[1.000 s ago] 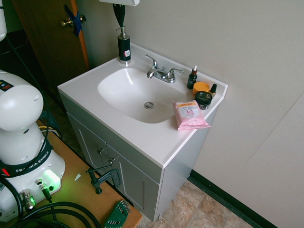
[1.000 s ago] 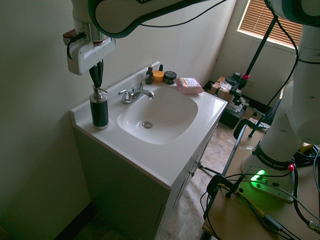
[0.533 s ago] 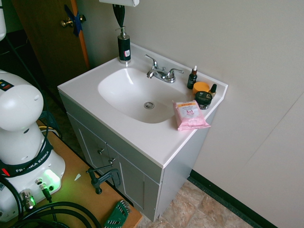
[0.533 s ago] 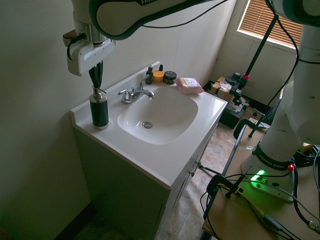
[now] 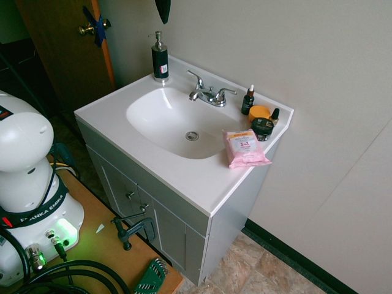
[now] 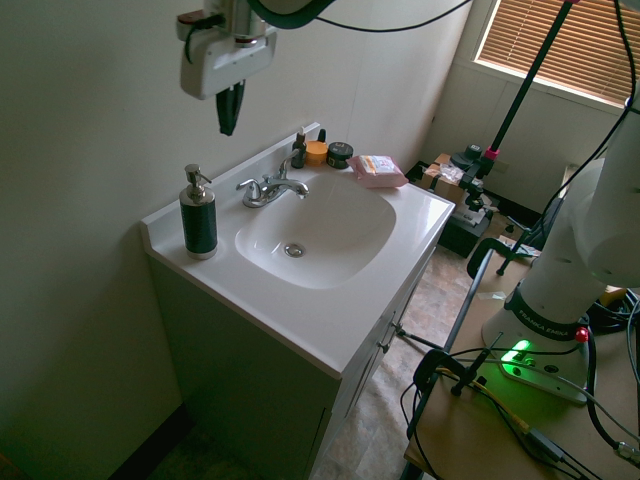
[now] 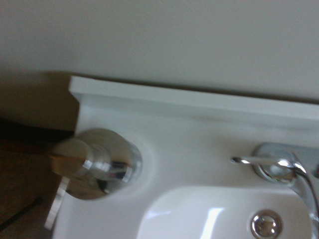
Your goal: Push the sanitizer
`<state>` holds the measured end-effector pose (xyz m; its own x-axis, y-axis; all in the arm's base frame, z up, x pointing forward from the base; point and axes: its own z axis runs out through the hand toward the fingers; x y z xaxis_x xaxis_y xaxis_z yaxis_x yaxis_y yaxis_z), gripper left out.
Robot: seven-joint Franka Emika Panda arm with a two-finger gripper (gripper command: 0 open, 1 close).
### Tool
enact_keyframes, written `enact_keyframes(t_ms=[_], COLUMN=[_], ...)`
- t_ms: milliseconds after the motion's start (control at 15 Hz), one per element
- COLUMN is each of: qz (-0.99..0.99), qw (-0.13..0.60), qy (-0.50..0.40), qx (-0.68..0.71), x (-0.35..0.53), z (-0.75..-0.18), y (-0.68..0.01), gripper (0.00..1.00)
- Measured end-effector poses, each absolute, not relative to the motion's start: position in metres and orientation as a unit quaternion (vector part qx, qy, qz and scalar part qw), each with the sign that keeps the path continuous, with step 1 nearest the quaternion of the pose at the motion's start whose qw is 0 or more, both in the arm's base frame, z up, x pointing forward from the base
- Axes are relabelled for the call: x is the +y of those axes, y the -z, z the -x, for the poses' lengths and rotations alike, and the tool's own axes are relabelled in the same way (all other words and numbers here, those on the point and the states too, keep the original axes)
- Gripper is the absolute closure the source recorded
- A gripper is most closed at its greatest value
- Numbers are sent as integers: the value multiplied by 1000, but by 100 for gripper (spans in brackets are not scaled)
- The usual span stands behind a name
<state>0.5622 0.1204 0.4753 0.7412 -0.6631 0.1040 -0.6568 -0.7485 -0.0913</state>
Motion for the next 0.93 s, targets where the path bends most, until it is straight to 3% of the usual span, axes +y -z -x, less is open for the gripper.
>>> enact_keyframes(t_ms=[600,933], qz=[922,921], qw=[15,17], qy=[31,24], qx=[386,388], x=[12,0], z=[-432,-395], y=[-404,-390], gripper=[0,0])
